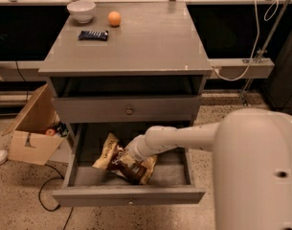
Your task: Pick brown chip bag from middle drawer and place on counter
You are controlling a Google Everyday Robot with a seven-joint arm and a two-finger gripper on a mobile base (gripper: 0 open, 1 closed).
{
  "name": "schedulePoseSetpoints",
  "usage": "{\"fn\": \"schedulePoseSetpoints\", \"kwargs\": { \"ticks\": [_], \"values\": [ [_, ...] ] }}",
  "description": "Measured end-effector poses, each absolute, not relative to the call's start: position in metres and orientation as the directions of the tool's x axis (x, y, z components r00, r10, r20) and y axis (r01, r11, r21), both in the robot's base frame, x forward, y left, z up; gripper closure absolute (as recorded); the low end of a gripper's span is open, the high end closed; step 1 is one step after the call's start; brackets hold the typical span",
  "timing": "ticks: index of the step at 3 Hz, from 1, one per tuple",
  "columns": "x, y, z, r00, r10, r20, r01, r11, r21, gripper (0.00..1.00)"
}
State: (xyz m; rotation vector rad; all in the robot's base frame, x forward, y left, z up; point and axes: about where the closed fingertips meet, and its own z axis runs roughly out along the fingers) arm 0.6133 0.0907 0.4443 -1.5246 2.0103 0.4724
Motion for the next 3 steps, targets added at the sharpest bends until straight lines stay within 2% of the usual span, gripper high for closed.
{"fn": "schedulePoseSetpoints", "kwargs": {
  "ticks": [1, 2, 3],
  "values": [
    [0.609, 0.067, 0.480, -0.173, -0.689, -0.703, -0.947, 0.313, -0.075, 0.95],
    [0.592, 0.053, 0.539, -0.086, -0.633, -0.769, -0.955, 0.273, -0.117, 1.00],
    [0.572, 0.036, 0.628, 0.063, -0.576, -0.815, -0.954, 0.204, -0.218, 1.00]
  ]
}}
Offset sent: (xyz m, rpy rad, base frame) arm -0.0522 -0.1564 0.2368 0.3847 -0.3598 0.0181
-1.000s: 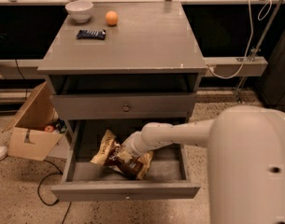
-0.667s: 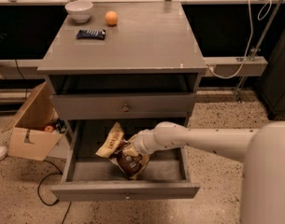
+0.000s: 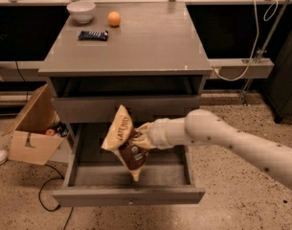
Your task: Pick brown chip bag from middle drawer and place on counter
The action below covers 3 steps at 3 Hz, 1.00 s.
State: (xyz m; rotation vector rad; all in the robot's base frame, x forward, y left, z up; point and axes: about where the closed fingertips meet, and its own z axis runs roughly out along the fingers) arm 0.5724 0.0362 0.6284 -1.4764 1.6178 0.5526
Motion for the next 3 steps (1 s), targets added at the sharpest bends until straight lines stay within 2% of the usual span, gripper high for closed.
{"fn": "schedulePoseSetpoints", "kwargs": {
  "ticks": [1, 2, 3],
  "values": [
    [0.572, -0.041, 0.719, 0.128, -0.561, -0.818, -0.916, 0.250, -0.315, 1.00],
    [0.570, -0.085, 0.739, 0.115, -0.563, -0.818, -0.895, 0.298, -0.331, 1.00],
    [0.570, -0.085, 0.739, 0.115, -0.563, -0.818, -0.895, 0.298, -0.331, 1.00]
  ]
}}
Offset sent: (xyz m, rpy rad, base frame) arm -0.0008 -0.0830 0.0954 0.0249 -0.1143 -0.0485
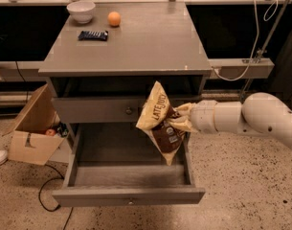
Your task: Pick brown chip bag from middle drawer and place on counter
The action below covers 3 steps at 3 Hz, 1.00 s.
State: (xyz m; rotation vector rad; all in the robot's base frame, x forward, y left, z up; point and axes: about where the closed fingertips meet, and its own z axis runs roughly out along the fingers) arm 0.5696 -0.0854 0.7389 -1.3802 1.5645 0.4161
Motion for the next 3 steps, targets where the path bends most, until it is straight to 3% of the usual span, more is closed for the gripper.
{"fn": "schedulePoseSetpoints", "kwargs": {
  "ticks": [3],
  "values": [
    [0.636, -0.086, 0.903, 0.202, -0.706, -0.678, -0.735, 0.349, -0.582, 1.00]
  ]
}}
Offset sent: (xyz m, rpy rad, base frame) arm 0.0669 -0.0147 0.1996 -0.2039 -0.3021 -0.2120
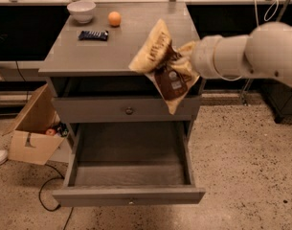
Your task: Pick brown chip bag from middle drawer and place on counter
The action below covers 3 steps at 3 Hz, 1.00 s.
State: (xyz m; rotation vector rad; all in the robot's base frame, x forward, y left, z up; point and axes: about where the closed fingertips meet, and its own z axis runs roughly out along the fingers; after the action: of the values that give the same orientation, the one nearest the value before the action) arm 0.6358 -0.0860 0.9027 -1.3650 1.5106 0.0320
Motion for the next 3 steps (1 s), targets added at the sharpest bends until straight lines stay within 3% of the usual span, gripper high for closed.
{"fn": "schedulePoseSetpoints", "kwargs": {
  "ticks": [3],
  "values": [
    [0.786, -0.066, 0.990, 0.119, -0.732, -0.671, -0.683, 0.430, -0.590, 1.00]
  ]
}}
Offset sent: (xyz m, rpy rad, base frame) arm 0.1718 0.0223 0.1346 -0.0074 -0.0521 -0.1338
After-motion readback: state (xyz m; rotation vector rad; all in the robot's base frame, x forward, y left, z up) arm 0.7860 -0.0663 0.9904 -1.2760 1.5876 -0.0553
